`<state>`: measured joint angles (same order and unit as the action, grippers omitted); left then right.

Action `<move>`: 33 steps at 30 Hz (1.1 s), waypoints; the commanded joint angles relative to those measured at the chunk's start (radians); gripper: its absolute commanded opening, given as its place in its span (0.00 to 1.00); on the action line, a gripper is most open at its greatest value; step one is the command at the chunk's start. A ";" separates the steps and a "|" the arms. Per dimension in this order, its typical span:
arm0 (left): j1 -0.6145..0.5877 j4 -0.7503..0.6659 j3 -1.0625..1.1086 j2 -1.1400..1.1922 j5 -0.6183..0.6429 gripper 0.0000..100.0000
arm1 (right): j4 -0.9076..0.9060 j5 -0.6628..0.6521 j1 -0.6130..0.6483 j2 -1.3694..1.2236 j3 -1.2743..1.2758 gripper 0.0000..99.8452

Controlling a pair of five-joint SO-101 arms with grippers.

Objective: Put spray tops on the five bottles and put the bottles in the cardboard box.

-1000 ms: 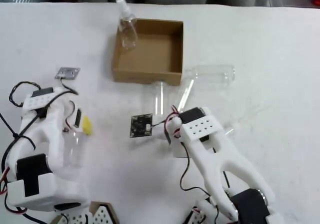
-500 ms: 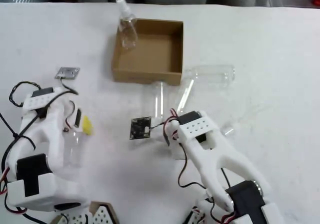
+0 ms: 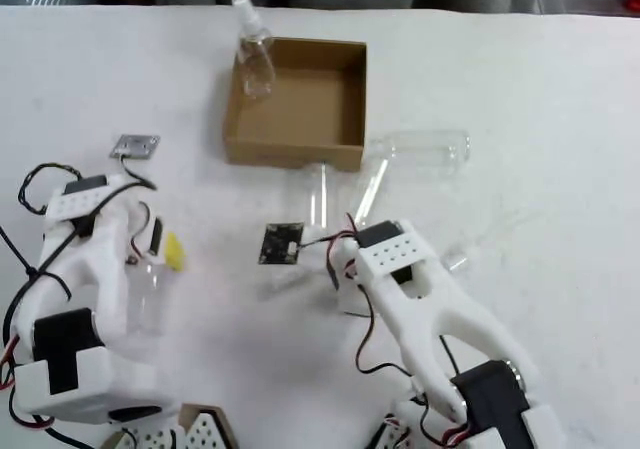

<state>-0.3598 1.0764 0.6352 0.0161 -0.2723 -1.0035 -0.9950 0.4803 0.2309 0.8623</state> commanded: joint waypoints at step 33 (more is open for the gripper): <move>0.130 0.086 -0.120 -0.512 0.043 0.19 | -0.259 0.836 -0.381 0.865 -0.095 0.02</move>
<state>-0.2677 1.1423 0.5631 -0.3337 -0.2447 -1.3073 -0.2140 0.1166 1.0503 0.8178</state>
